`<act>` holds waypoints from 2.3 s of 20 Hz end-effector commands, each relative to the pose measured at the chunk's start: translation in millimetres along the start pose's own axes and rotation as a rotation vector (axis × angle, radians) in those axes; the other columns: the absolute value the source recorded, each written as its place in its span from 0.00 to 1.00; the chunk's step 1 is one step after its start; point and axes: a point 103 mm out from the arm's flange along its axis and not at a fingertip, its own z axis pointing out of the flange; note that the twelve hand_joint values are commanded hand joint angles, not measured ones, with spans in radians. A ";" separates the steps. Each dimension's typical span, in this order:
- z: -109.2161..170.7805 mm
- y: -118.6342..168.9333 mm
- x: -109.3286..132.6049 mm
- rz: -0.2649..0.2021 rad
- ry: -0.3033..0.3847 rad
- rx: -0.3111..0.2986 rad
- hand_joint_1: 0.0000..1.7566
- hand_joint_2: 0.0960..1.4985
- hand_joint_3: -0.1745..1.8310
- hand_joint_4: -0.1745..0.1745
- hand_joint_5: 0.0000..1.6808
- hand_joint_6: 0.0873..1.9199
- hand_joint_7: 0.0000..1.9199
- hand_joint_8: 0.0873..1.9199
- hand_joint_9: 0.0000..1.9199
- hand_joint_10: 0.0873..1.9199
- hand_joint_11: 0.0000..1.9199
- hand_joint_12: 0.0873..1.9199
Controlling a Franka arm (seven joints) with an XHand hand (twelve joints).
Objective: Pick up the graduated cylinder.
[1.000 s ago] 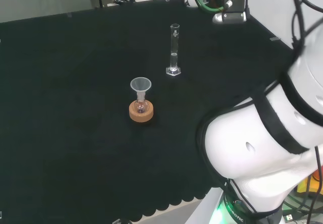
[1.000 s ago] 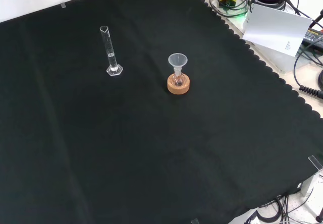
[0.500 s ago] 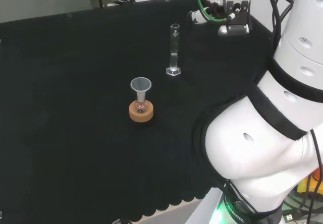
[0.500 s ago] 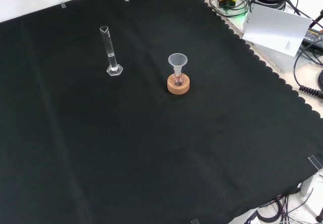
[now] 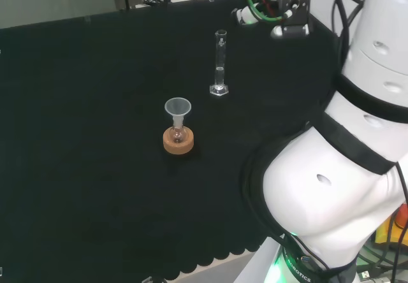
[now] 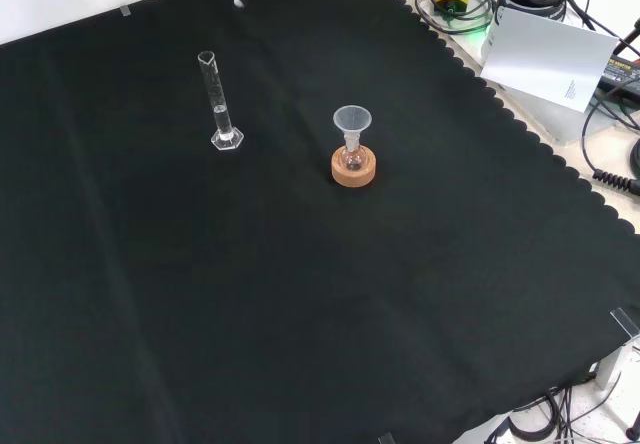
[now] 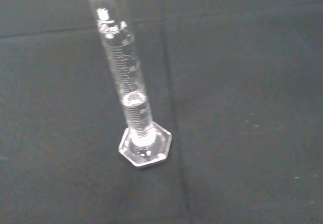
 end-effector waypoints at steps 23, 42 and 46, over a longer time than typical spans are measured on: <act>126.0 68.0 -22.8 -0.211 0.470 -0.083 0.50 0.41 0.39 0.39 0.23 0.00 0.15 0.30 0.27 0.27 0.14 0.68; 174.7 94.5 -3.6 -0.355 0.689 -0.134 0.54 0.36 0.42 0.42 0.31 0.00 0.19 0.31 0.31 0.27 0.19 0.67; 177.5 96.5 6.0 -0.407 0.702 -0.136 0.55 0.36 0.42 0.42 0.32 0.00 0.19 0.30 0.31 0.27 0.21 0.66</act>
